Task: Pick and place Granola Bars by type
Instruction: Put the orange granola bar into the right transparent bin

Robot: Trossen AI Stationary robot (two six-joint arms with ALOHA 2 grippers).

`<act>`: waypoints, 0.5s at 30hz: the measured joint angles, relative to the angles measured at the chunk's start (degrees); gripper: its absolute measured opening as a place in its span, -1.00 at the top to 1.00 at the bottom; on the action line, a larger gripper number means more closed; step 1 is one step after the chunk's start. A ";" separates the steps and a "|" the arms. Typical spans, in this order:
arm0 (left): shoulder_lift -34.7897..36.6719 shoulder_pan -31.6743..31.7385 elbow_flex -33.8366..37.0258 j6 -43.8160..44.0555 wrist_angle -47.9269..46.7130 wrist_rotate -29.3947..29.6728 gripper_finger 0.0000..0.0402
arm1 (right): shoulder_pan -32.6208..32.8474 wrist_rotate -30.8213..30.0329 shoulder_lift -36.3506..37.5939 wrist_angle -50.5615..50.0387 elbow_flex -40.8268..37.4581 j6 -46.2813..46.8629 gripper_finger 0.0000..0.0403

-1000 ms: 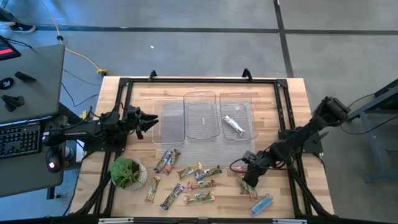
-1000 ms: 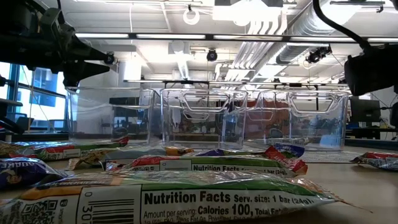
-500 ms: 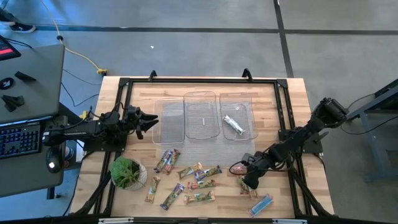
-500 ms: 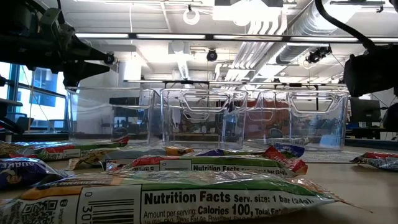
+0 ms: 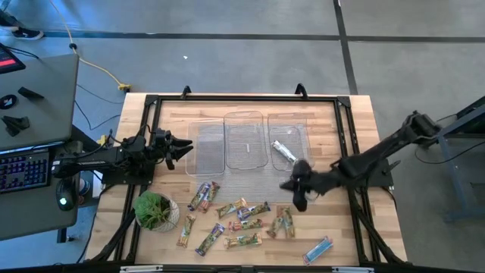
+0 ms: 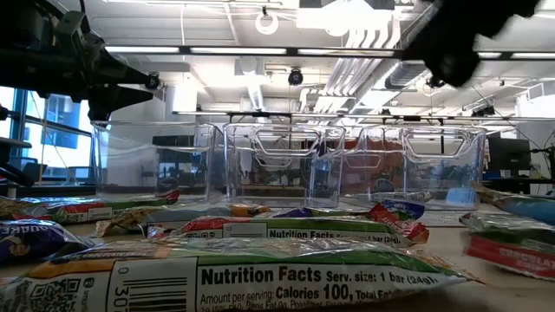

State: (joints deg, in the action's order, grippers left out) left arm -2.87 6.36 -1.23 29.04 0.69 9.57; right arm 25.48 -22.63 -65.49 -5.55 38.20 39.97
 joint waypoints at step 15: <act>0.00 0.01 0.00 0.00 0.00 0.34 0.26 | -10.94 13.67 0.69 -1.89 3.75 -9.57 0.89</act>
State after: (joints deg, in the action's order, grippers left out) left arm -2.87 6.37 -1.23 29.04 0.69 9.91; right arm 14.54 -8.96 -64.81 -7.43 41.95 30.40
